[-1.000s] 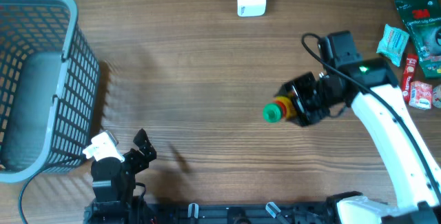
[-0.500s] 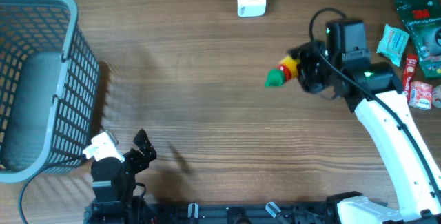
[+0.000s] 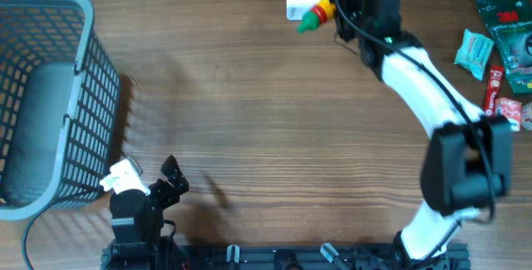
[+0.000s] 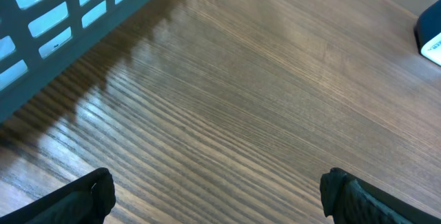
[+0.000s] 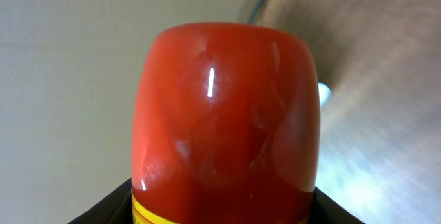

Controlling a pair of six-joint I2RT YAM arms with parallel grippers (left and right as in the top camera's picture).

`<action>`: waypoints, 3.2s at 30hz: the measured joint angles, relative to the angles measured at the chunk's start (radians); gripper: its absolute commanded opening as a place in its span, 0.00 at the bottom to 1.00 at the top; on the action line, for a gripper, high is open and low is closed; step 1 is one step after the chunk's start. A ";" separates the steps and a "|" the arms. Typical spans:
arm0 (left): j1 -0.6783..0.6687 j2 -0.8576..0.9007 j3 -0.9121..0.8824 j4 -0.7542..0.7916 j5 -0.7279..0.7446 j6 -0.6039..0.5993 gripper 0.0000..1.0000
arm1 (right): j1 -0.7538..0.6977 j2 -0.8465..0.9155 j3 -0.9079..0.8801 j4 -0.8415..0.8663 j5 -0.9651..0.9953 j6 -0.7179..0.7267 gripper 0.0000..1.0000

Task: Scan the item barcode

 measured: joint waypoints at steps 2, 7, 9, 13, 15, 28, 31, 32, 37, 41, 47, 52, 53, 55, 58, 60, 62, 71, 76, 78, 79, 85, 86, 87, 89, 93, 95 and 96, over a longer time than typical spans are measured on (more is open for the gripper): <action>0.000 0.000 0.000 0.000 0.000 0.000 1.00 | 0.025 0.135 0.177 -0.021 0.032 0.003 0.47; 0.000 0.000 0.000 0.000 0.000 0.000 1.00 | 0.074 0.411 0.546 -0.112 0.116 0.003 0.48; 0.000 0.000 0.000 0.000 0.000 0.000 1.00 | 0.078 0.463 0.596 -0.117 0.136 0.006 0.48; 0.000 0.000 0.000 0.000 0.000 0.000 1.00 | 0.076 0.496 0.608 -0.140 0.191 0.018 0.48; 0.000 0.000 0.000 0.000 0.000 0.000 1.00 | 0.075 0.496 0.613 -0.146 0.208 0.016 0.48; 0.000 0.000 0.000 0.000 0.000 0.000 1.00 | -0.117 0.382 0.650 -0.654 0.274 -0.025 0.47; 0.000 0.000 0.000 0.000 0.000 0.000 1.00 | -0.245 0.315 0.658 -0.779 0.301 -0.032 0.47; 0.000 0.000 0.000 -0.001 0.000 0.000 1.00 | -0.270 0.309 0.660 -0.794 0.306 -0.033 0.47; 0.000 0.000 0.000 0.000 0.000 0.000 1.00 | -0.528 0.365 0.665 -0.877 0.339 -0.068 0.47; 0.000 0.000 0.000 0.000 0.000 0.000 1.00 | -0.617 0.470 0.665 -0.938 0.344 -0.078 0.56; 0.000 0.000 0.000 0.000 0.000 0.000 1.00 | -0.705 0.491 0.664 -1.004 0.315 -0.160 1.00; 0.000 0.000 0.000 0.000 0.000 0.000 1.00 | -0.695 0.232 0.663 -1.101 0.273 -0.241 1.00; 0.000 0.000 0.000 0.000 0.000 0.000 1.00 | -0.681 0.128 0.663 -1.141 0.260 -0.258 1.00; 0.000 0.000 0.000 0.000 0.000 0.000 1.00 | -0.656 -0.031 0.664 -1.181 0.221 -0.284 1.00; 0.000 0.000 0.000 0.000 0.000 0.000 1.00 | -0.627 -0.190 0.666 -1.210 0.144 -0.359 1.00; 0.000 0.000 0.000 0.000 0.000 0.000 1.00 | -0.606 -0.327 0.669 -1.234 0.027 -0.468 1.00; 0.000 0.000 0.000 0.000 0.000 0.000 1.00 | -0.599 -0.433 0.670 -1.272 -0.087 -0.576 1.00; 0.000 0.000 0.000 0.000 0.000 0.000 1.00 | -0.599 -0.768 0.671 -1.592 -0.223 -0.699 1.00; 0.000 0.000 0.000 0.000 0.000 0.000 1.00 | -0.599 -0.840 0.671 -1.592 -0.163 -0.722 1.00; 0.000 0.000 0.000 0.000 0.000 0.000 1.00 | -0.599 -0.850 0.671 -1.592 -0.153 -0.767 1.00; 0.000 0.000 0.000 0.000 0.000 0.000 1.00 | -0.599 -0.851 0.671 -1.592 -0.153 -0.813 1.00; 0.000 0.000 0.000 0.000 0.000 0.000 1.00 | -0.562 -0.925 0.536 -1.457 -0.170 -1.132 1.00; 0.000 0.000 0.000 0.000 0.000 0.000 1.00 | -0.539 -0.967 0.469 -1.368 -0.179 -1.152 1.00; 0.000 0.000 0.000 -0.001 0.000 0.000 1.00 | -0.505 -1.029 0.386 -1.290 -0.195 -1.177 1.00; 0.000 0.000 0.000 0.003 0.000 0.000 1.00 | -0.440 -1.154 0.183 -1.043 -0.223 -1.189 1.00; 0.000 0.000 -0.002 -0.001 0.000 0.000 1.00 | -0.360 -1.485 -0.309 -0.635 -0.275 -1.183 1.00; 0.000 -0.001 -0.002 0.000 0.000 0.000 1.00 | -0.356 -1.611 -0.520 -0.430 -0.292 -1.167 1.00; 0.000 0.000 -0.002 0.000 0.000 0.000 1.00 | -0.355 -1.662 -0.608 -0.352 -0.299 -1.164 1.00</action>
